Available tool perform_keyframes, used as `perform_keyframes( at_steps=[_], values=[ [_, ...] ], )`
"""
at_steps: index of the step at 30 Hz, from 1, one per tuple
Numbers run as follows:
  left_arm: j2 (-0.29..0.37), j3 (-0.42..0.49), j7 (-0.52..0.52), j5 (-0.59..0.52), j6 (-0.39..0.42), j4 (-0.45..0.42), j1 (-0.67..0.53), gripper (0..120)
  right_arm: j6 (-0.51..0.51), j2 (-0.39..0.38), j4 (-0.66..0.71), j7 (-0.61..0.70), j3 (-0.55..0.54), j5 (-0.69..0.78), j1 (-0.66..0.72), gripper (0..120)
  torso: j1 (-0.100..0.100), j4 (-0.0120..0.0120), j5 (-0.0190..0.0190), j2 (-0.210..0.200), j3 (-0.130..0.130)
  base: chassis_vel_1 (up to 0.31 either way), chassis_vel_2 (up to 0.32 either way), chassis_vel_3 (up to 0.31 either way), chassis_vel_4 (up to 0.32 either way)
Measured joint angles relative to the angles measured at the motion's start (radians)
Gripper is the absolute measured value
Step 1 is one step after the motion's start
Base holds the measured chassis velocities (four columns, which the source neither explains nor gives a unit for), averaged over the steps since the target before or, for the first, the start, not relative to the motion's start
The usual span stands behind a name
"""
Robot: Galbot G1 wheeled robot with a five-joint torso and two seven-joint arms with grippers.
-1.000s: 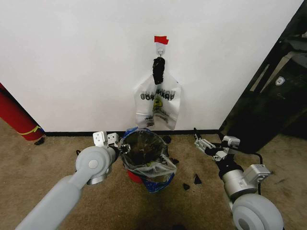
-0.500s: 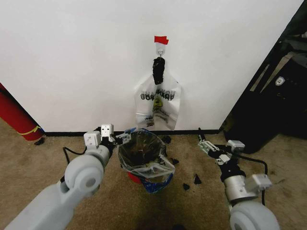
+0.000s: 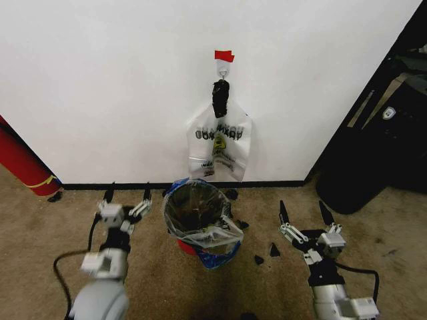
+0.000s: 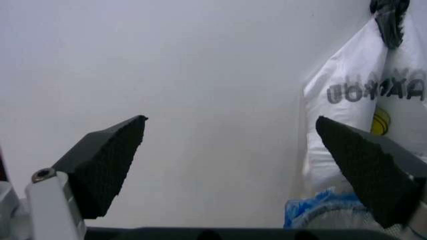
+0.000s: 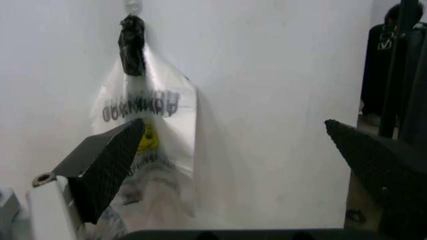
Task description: Pick up the garbage bag from the wall and place it over the trash bin.
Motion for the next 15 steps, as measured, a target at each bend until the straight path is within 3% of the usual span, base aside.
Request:
perform_keyframes(
  at_steps=[6, 15],
  values=[
    [-0.069, -0.008, 0.004, 0.052, -0.037, -0.006, 0.057, 100, 0.038, 0.012, 0.019, -0.001, 0.004, -0.029, -0.019, 100, 0.000, -0.0002, -0.0001, 0.000, 0.000, 0.000, 0.000, 0.000, 0.000],
    [-0.074, -0.012, 0.002, 0.078, -0.072, 0.010, 0.071, 100, 0.039, 0.003, 0.029, -0.003, 0.016, -0.024, -0.020, 100, 0.000, -0.0003, -0.0002, 0.000, 0.000, 0.000, 0.000, 0.000, 0.000]
  ],
)
